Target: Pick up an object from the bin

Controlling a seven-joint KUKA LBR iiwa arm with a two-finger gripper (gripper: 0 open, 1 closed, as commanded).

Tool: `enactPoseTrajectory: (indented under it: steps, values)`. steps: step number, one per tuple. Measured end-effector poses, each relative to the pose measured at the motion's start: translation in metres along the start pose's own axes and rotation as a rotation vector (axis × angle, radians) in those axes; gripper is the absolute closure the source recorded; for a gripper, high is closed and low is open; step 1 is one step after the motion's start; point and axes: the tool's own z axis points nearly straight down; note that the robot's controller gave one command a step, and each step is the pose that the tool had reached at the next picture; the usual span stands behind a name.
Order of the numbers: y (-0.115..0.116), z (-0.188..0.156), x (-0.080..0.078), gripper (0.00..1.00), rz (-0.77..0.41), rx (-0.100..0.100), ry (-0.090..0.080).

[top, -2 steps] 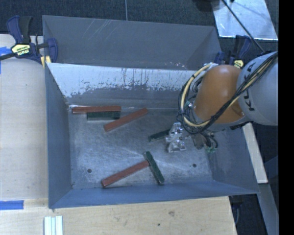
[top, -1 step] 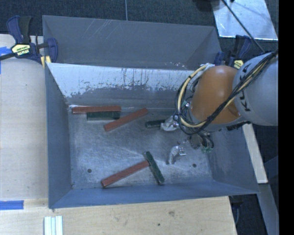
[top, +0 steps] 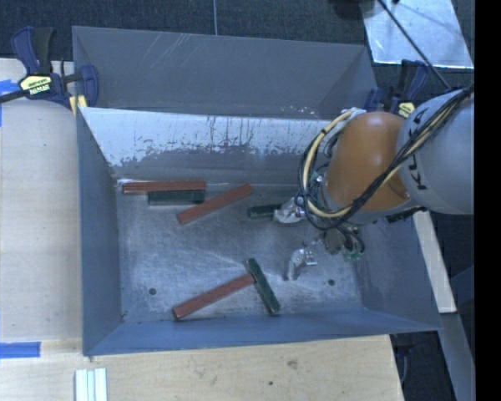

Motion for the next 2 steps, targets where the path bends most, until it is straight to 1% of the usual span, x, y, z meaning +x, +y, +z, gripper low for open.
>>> enactPoseTrajectory:
  steps: [1, 2]
  values:
    - [0.012, -0.002, 0.01, 0.0, -0.128, 0.003, 0.0]
    - [0.034, -0.003, 0.024, 0.0, -0.364, -0.003, 0.008]
